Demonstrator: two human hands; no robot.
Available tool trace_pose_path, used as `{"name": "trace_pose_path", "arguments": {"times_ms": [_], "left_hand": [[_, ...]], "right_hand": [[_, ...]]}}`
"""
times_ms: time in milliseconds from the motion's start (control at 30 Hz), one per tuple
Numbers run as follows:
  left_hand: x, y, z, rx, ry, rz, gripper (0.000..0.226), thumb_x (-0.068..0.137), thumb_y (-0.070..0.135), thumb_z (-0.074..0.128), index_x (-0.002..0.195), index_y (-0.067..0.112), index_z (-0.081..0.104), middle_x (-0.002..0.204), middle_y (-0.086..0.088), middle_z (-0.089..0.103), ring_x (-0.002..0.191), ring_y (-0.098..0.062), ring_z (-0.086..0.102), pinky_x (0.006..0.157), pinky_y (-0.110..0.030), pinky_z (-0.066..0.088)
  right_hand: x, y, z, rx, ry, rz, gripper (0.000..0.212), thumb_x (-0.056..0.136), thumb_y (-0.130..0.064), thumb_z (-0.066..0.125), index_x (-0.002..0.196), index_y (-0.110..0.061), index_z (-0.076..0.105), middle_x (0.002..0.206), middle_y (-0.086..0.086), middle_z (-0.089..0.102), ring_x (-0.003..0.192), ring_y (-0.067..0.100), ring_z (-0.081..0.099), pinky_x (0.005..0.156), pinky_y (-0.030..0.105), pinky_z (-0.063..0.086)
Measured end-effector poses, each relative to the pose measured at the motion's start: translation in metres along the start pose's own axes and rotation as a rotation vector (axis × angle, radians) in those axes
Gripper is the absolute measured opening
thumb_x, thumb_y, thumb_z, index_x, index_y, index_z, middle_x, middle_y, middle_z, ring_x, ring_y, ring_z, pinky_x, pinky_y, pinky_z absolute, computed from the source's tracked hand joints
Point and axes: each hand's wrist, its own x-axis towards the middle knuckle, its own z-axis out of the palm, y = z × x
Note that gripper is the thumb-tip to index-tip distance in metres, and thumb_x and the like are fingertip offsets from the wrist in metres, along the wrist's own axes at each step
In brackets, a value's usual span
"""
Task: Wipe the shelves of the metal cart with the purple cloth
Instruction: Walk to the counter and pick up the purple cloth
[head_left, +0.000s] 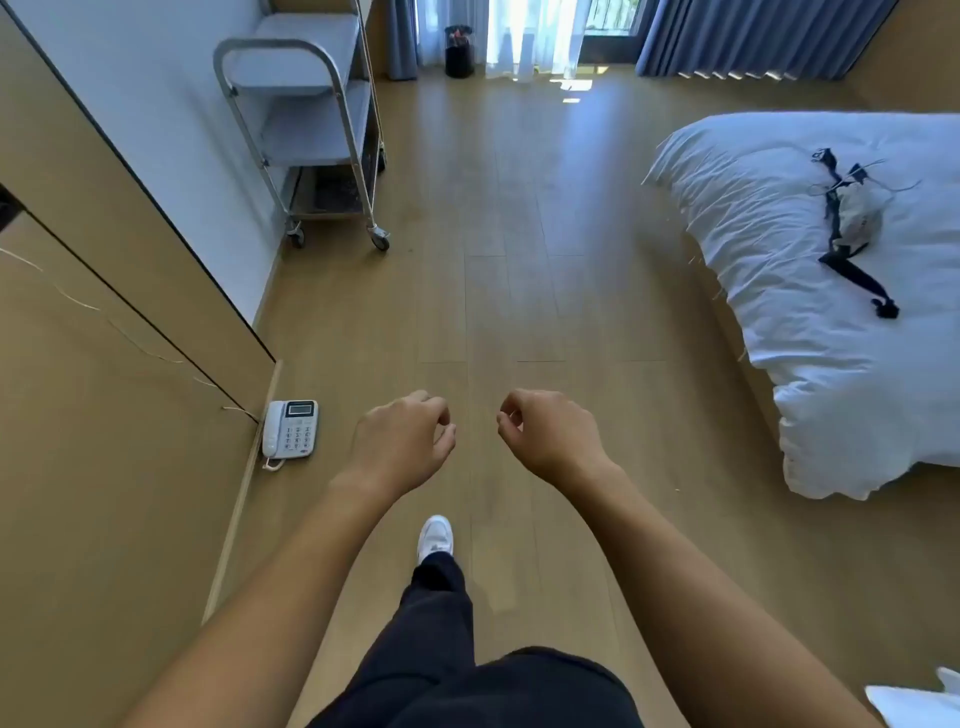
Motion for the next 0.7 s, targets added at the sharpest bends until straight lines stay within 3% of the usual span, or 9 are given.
{"name": "trace_pose_path", "arguments": {"times_ms": [467,700], "left_hand": [[0.256,-0.090,-0.027,-0.018,-0.032,-0.015,0.022,0.092,0.041,0.049,0.097,0.025,0.064,0.102,0.008,0.061,0.091,-0.019,0.062,0.075,-0.032,0.049],[0.365,-0.120,-0.037,-0.014,-0.040,-0.008,0.022,0.092,0.041,0.049,0.097,0.025,0.065,0.099,0.008,0.061,0.088,-0.017,0.061,0.068,-0.028,0.045]], "right_hand": [[0.269,-0.002,-0.022,-0.082,-0.018,0.042,0.024,0.092,-0.036,0.047,0.101,-0.021,0.063,0.098,-0.003,0.068,0.092,0.021,0.063,0.073,0.034,0.053],[0.382,0.003,-0.033,-0.042,-0.030,0.055,0.023,0.092,-0.034,0.047,0.100,-0.020,0.063,0.098,-0.003,0.067,0.090,0.020,0.062,0.072,0.034,0.053]]}}
